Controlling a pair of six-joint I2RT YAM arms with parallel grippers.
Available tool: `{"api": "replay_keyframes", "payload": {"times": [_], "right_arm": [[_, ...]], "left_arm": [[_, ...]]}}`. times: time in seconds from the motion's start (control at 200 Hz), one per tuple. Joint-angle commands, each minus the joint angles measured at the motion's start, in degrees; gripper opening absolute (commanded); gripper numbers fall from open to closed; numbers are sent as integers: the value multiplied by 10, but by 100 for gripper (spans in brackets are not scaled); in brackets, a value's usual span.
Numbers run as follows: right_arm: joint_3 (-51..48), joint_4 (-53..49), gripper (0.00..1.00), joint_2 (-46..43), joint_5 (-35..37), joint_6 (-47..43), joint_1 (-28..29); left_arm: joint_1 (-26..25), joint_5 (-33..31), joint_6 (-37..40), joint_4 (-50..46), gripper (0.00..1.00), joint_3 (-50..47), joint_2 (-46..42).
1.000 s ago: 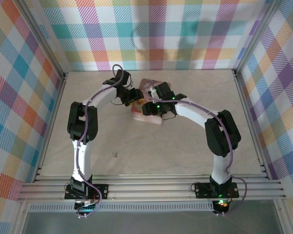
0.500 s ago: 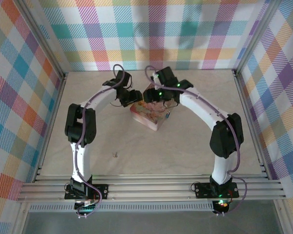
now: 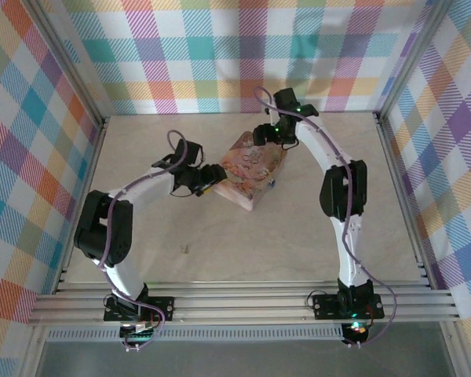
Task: Unlock the padlock with the key
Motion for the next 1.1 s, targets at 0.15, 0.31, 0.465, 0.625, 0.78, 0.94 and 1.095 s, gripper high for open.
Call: {"api": "replay_keyframes", "payload": {"times": [0.15, 0.31, 0.465, 0.625, 0.78, 0.94, 1.095], "right_arm": [[65, -91, 81, 59, -34, -35, 3], [-103, -21, 76, -23, -38, -28, 2], [-252, 43, 75, -108, -24, -30, 1], [-332, 77, 75, -148, -9, -12, -6], [-333, 83, 75, -135, -13, 20, -21], [-298, 83, 75, -108, -31, 39, -23], [-246, 71, 75, -75, -40, 49, -24]], "left_arm": [[-46, 37, -48, 62, 63, 42, 61], [-28, 11, -3, -21, 56, 102, 98], [-5, 17, 15, -39, 46, 159, 144], [-1, 37, 17, -52, 43, 247, 218], [-2, 49, -5, -45, 42, 336, 288], [-3, 54, -8, -71, 41, 452, 363], [-3, 57, -12, -100, 41, 551, 435]]}}
